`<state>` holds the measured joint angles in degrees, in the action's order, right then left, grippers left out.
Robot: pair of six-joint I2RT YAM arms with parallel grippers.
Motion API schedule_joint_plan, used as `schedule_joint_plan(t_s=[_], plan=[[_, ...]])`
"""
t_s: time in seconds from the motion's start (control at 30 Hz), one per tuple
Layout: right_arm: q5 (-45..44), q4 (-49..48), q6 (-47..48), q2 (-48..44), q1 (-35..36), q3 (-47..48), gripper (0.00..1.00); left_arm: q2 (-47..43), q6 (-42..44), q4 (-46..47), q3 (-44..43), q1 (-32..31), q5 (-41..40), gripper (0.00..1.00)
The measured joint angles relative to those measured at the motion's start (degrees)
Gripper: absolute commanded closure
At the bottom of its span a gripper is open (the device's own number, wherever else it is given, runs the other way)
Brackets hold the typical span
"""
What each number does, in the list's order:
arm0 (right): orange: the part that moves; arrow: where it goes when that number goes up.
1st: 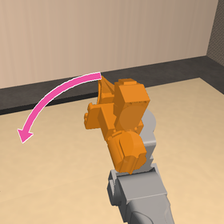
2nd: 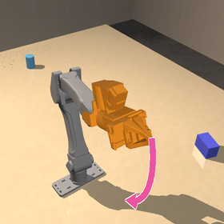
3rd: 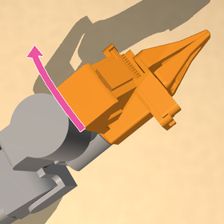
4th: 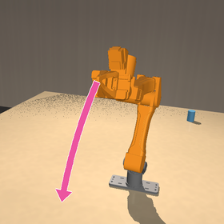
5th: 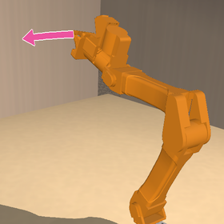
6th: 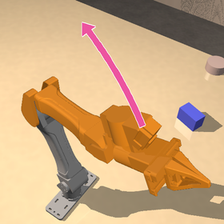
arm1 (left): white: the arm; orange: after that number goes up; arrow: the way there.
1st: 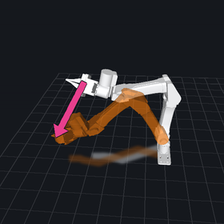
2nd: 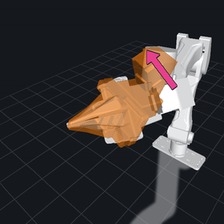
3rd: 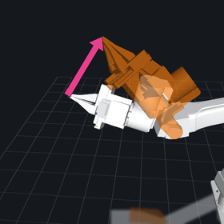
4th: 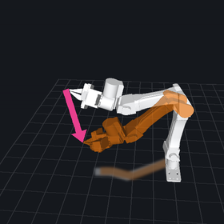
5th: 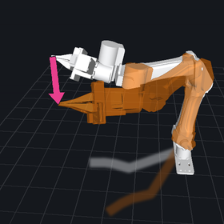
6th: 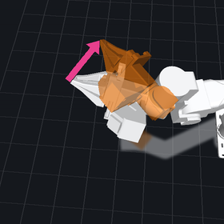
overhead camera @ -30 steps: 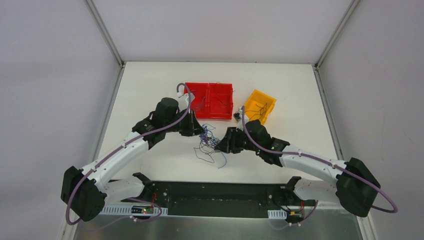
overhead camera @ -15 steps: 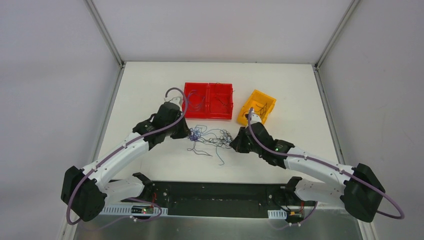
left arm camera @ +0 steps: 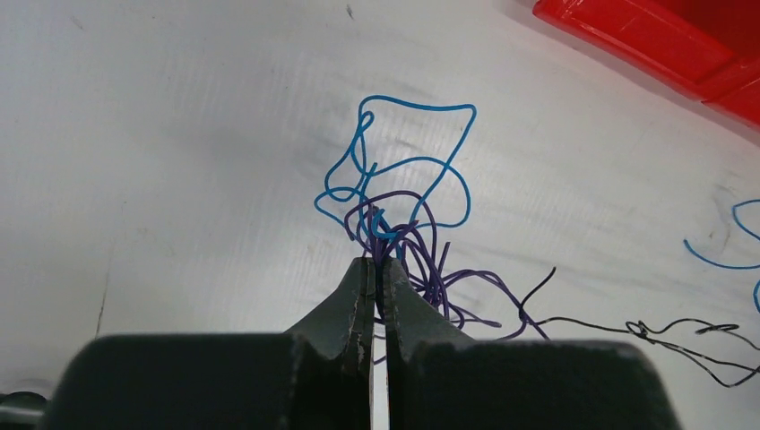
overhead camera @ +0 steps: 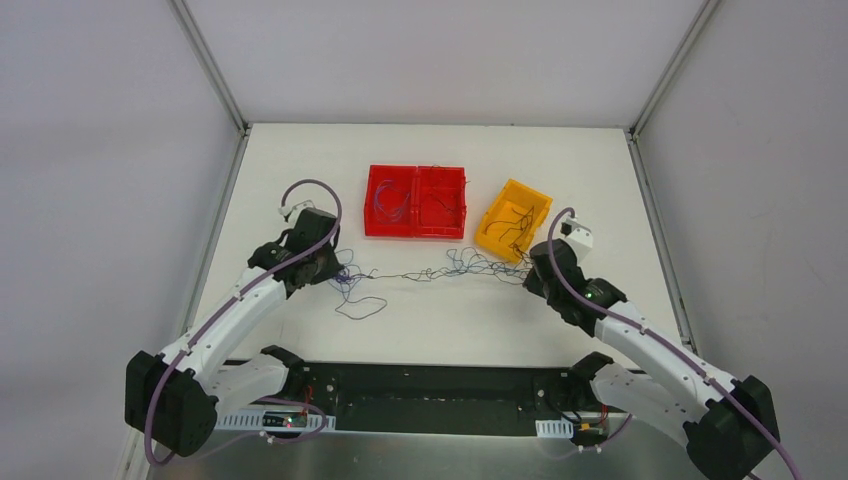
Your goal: Untangle the cables
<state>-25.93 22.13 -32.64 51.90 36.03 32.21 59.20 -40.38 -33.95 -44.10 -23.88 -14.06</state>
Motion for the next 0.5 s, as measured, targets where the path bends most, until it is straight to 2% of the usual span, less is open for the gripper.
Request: schedule_joint_plan(t_s=[0.23, 0.5], plan=[[-2.7, 2.6, -1.9, -1.3, -1.5, -0.1, 1.00, -0.4, -3.0, -3.0, 0.0, 0.2, -4.2, 1.00], [-7.2, 5.8, -4.2, -3.3, -2.7, -0.1, 1.00, -1.6, -10.9, -11.8, -1.1, 0.7, -16.7, 1.00]])
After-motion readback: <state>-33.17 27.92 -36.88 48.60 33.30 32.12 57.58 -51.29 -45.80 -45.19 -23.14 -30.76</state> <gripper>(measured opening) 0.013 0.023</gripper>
